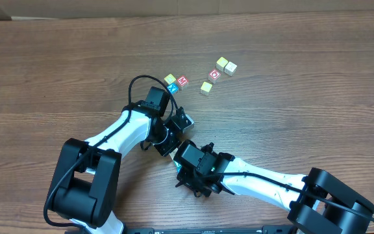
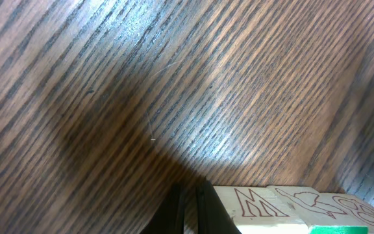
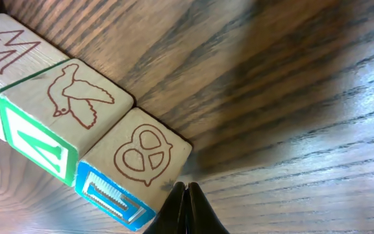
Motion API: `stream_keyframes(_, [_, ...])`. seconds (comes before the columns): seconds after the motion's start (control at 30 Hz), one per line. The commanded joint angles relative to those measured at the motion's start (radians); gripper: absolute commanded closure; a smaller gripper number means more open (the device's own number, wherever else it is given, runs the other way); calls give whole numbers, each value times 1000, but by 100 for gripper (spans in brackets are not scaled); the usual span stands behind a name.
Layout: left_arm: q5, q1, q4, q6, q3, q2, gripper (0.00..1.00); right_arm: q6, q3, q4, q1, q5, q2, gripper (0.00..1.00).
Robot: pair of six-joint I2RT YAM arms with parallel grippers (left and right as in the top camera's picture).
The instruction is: Flip 5 blocks
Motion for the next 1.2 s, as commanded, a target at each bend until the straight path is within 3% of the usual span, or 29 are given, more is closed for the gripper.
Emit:
stream_keyframes(0.0, [11, -40, -13, 14, -65, 82, 96, 4, -3, 19, 6, 11, 6, 96])
stream_keyframes(1.17, [-68, -94, 87, 7, -65, 82, 96, 87, -3, 18, 6, -13, 58, 96])
